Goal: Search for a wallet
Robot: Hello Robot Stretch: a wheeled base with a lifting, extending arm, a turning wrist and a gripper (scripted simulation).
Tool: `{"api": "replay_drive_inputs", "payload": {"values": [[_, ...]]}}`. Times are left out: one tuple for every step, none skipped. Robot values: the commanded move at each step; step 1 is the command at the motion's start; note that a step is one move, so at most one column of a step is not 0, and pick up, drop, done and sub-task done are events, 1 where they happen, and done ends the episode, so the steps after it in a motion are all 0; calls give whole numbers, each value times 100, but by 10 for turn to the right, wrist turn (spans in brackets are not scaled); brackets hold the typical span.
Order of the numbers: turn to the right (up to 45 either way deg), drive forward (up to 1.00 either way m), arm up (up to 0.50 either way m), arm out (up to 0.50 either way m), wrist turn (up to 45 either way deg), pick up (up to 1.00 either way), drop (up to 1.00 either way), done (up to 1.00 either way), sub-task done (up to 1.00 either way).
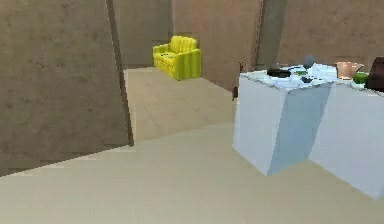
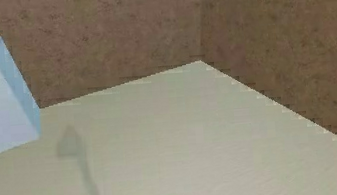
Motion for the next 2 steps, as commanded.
{"api": "replay_drive_inputs", "payload": {"values": [[0,100,0,0,0,0,0,0,0],[30,0,0,0,0,0,0,0,0]]}}
